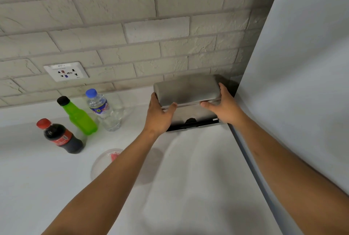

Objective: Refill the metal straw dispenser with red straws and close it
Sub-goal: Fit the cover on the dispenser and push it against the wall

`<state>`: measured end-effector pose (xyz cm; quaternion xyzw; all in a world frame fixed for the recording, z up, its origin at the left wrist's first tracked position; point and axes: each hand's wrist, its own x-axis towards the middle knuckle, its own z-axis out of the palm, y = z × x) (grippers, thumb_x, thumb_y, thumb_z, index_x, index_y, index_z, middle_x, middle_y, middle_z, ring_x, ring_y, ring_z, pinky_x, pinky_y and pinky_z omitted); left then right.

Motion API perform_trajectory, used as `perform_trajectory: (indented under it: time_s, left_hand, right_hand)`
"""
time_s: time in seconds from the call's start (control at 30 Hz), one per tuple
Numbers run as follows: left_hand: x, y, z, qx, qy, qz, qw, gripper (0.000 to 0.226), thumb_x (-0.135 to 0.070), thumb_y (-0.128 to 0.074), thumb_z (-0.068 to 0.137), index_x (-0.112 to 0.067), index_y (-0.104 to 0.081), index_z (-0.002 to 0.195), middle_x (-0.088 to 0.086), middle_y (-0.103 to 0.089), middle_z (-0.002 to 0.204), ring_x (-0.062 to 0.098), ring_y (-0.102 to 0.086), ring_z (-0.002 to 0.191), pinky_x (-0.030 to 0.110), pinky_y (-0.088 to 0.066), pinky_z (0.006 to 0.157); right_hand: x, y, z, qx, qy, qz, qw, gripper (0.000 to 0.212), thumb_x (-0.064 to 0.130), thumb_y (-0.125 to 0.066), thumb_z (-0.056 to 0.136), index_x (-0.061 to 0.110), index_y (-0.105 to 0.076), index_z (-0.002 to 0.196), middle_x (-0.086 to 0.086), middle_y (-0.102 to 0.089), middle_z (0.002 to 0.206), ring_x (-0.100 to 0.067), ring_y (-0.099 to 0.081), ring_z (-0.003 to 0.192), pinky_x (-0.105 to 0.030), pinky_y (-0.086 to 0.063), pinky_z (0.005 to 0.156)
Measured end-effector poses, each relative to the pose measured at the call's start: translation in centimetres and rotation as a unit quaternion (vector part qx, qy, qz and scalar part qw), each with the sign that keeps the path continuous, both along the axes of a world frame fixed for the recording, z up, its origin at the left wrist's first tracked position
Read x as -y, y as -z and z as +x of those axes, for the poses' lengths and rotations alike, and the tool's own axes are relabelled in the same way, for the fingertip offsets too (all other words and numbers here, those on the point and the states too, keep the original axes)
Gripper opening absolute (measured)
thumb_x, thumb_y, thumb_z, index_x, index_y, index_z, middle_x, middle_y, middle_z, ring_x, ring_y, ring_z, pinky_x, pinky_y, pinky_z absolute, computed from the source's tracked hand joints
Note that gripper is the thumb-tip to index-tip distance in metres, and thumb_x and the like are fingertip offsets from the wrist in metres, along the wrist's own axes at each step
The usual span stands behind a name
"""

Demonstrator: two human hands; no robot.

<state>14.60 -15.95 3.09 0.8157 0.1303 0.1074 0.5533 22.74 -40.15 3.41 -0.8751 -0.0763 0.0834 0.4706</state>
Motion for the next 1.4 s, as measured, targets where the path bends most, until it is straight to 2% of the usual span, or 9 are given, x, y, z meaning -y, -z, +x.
perform_trajectory:
  time_s: [0.2, 0.33, 0.4, 0.53, 0.67, 0.87, 1.0, 1.2, 1.4]
  left_hand:
    - [-0.3, -0.1, 2.0, -0.002, -0.002, -0.013, 1.000, 0.058, -0.034, -0.072, 0.094, -0.027, -0.044, 0.145, -0.009, -0.064, 0.134, 0.004, -0.062, 0.109, -0.006, -0.040, 0.071]
    - [-0.4, -0.2, 2.6, -0.006, 0.003, -0.015, 1.000, 0.059, -0.036, -0.072, 0.094, -0.030, -0.042, 0.145, -0.012, -0.063, 0.133, -0.011, -0.058, 0.101, -0.002, -0.043, 0.070]
    - [-0.4, -0.1, 2.7, -0.008, 0.002, -0.013, 1.000, 0.060, -0.037, -0.072, 0.094, -0.030, -0.041, 0.145, -0.012, -0.062, 0.133, -0.012, -0.057, 0.101, 0.001, -0.042, 0.071]
    - [-0.5, 0.2, 2.8, -0.006, 0.001, -0.010, 1.000, 0.060, -0.036, -0.072, 0.093, -0.029, -0.042, 0.145, -0.010, -0.063, 0.134, -0.012, -0.058, 0.103, -0.007, -0.041, 0.067]
    - [-0.5, 0.2, 2.8, -0.009, 0.001, -0.007, 1.000, 0.057, -0.036, -0.071, 0.094, -0.031, -0.043, 0.143, -0.011, -0.063, 0.133, -0.013, -0.057, 0.100, -0.005, -0.041, 0.067]
    - [-0.1, 0.3, 2.6, -0.005, 0.002, -0.004, 1.000, 0.056, -0.036, -0.072, 0.093, -0.033, -0.043, 0.142, -0.013, -0.063, 0.130, -0.013, -0.058, 0.100, -0.005, -0.042, 0.065]
    - [0.0, 0.3, 2.6, -0.007, 0.005, -0.002, 1.000, 0.055, -0.037, -0.071, 0.093, -0.034, -0.043, 0.141, -0.013, -0.064, 0.130, -0.012, -0.059, 0.101, -0.002, -0.042, 0.068]
    - [-0.1, 0.3, 2.6, -0.009, 0.011, 0.003, 1.000, 0.057, -0.037, -0.071, 0.093, -0.031, -0.042, 0.142, -0.011, -0.063, 0.131, -0.010, -0.058, 0.102, -0.006, -0.041, 0.066]
    - [-0.1, 0.1, 2.2, -0.018, 0.023, 0.004, 1.000, 0.056, -0.036, -0.071, 0.095, -0.029, -0.041, 0.142, -0.009, -0.062, 0.132, -0.004, -0.059, 0.102, 0.001, -0.040, 0.074]
  right_hand:
    - [-0.3, 0.0, 1.7, 0.004, -0.004, 0.020, 1.000, 0.115, 0.063, -0.084, 0.069, 0.032, -0.021, 0.160, 0.008, -0.052, 0.151, -0.016, -0.051, 0.135, -0.042, -0.043, 0.114]
    - [-0.3, 0.1, 2.6, -0.001, -0.001, 0.017, 1.000, 0.118, 0.063, -0.084, 0.069, 0.032, -0.017, 0.161, 0.002, -0.047, 0.158, -0.023, -0.047, 0.142, -0.046, -0.041, 0.117]
    - [-0.2, 0.2, 2.8, -0.004, 0.001, 0.012, 1.000, 0.120, 0.064, -0.084, 0.068, 0.032, -0.016, 0.162, 0.001, -0.045, 0.160, -0.025, -0.045, 0.145, -0.046, -0.040, 0.117]
    - [-0.2, 0.5, 2.7, -0.002, 0.009, 0.026, 1.000, 0.124, 0.064, -0.084, 0.066, 0.031, -0.014, 0.163, 0.001, -0.044, 0.160, -0.024, -0.044, 0.146, -0.040, -0.037, 0.116]
    - [-0.3, 0.7, 2.8, 0.000, 0.011, 0.030, 0.999, 0.121, 0.061, -0.085, 0.069, 0.031, -0.015, 0.163, 0.002, -0.045, 0.159, -0.024, -0.045, 0.145, -0.033, -0.036, 0.110]
    - [0.2, 1.2, 2.5, 0.006, 0.025, 0.028, 0.999, 0.119, 0.056, -0.087, 0.073, 0.027, -0.015, 0.164, 0.001, -0.043, 0.163, -0.024, -0.043, 0.147, -0.043, -0.037, 0.120]
    - [0.3, 1.3, 2.4, 0.008, 0.028, 0.028, 0.999, 0.120, 0.055, -0.087, 0.074, 0.026, -0.015, 0.164, 0.000, -0.042, 0.163, -0.024, -0.042, 0.148, -0.043, -0.036, 0.120]
    - [0.2, 1.0, 2.3, 0.004, 0.027, 0.021, 0.999, 0.120, 0.057, -0.086, 0.074, 0.028, -0.013, 0.164, 0.000, -0.043, 0.163, -0.025, -0.042, 0.148, -0.045, -0.036, 0.121]
    - [0.0, 0.8, 1.5, 0.000, 0.028, 0.014, 0.999, 0.122, 0.062, -0.083, 0.073, 0.031, -0.007, 0.164, 0.002, -0.035, 0.168, -0.024, -0.036, 0.152, -0.042, -0.032, 0.121]
